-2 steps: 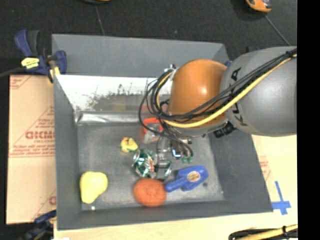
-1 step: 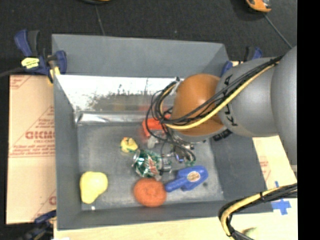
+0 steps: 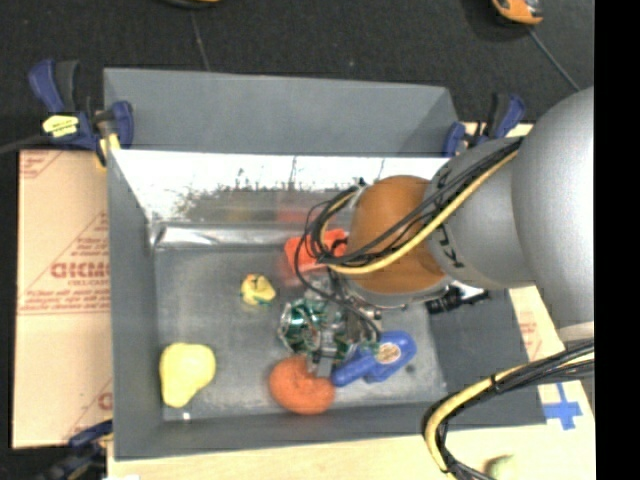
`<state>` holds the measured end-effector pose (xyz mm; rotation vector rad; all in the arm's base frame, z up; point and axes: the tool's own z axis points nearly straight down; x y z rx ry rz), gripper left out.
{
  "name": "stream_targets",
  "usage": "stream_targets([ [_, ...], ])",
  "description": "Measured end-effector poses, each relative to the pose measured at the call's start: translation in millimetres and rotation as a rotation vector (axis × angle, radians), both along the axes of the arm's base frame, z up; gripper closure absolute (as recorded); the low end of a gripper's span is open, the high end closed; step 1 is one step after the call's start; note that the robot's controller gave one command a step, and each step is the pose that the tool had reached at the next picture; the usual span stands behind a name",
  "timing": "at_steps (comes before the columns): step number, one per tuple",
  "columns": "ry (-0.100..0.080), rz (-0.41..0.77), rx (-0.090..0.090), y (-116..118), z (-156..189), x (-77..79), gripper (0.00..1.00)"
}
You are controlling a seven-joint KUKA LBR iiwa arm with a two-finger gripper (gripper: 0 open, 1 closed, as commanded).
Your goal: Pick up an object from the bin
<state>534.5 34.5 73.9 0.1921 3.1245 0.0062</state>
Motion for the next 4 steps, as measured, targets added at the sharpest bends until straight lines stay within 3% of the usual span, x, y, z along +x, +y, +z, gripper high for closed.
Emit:
stream_targets([
  [1,-0.008,0.000,0.001,-3,-18,3.0,0.00],
  [2,-0.014,-0.004,0.002,-4,-7,3.4,0.00],
  [3,-0.014,-0.001,0.001,-34,-3,-34.0,1.00],
  [4,-0.014,-0.002,0.001,-34,-2,-34.0,1.00],
])
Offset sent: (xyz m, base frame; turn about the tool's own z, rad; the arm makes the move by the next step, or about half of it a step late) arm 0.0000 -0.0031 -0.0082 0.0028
